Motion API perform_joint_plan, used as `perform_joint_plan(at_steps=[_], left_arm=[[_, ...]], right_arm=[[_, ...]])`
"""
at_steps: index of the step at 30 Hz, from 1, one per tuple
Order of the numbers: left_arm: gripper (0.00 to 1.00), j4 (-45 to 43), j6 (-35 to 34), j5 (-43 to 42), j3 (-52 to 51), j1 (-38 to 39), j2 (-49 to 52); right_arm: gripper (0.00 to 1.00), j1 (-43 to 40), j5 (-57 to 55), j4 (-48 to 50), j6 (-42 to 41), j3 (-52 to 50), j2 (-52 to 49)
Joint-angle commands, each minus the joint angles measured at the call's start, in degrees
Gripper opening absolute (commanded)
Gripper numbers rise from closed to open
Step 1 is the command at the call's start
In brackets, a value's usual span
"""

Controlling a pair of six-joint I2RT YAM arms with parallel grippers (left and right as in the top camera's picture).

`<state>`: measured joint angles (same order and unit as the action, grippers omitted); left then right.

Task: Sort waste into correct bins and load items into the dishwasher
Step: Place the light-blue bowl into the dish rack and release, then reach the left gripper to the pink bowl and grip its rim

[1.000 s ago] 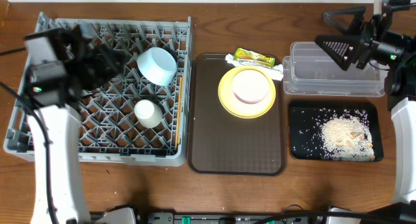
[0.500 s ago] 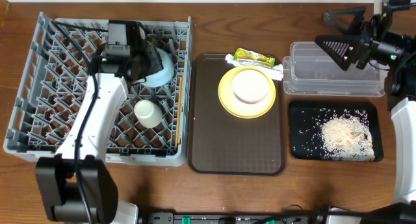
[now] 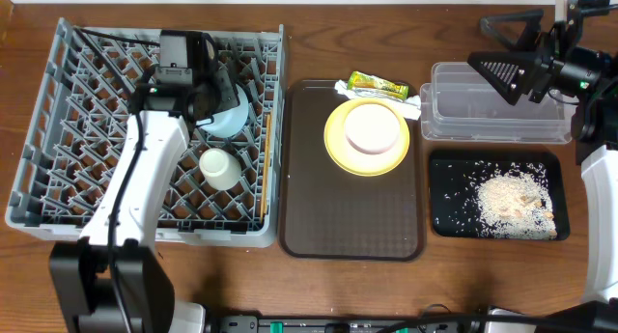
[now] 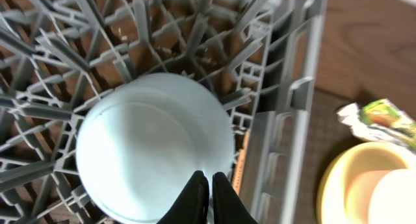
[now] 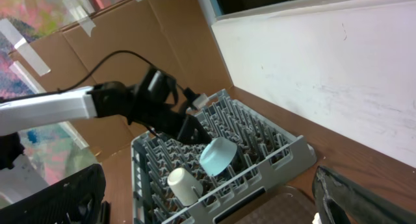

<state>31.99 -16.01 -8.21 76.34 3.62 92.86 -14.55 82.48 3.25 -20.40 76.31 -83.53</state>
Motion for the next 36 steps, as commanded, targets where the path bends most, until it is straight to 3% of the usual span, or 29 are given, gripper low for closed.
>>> perform_joint_plan(at_steps=[1,5,9,20,36], left_arm=[[0.09,0.35,0.94,-3.76,0.20,1.09,-4.33],[0.17,0.28,0.98,-11.13,0.17,4.74,-4.79],[0.43,0.66,1.01,-11.06,0.17,11.10,-4.76],[0.44,-3.69,2.08,0.28,0.13,31.74,-0.35],[0.42,-21.38,2.29,0.35,0.13,39.89,18.05]], right_arm=[[0.99,-0.39,0.07,0.00,-0.13,0.00,-0.07],[0.99,-0.39,0.07,0.00,-0.13,0.00,-0.07],[0.99,-0.39,0.07,0.00,-0.13,0.00,-0.07],[0.99,-0.39,0.07,0.00,-0.13,0.00,-0.04],[0.99,-0.39,0.07,0.00,-0.13,0.00,-0.07]])
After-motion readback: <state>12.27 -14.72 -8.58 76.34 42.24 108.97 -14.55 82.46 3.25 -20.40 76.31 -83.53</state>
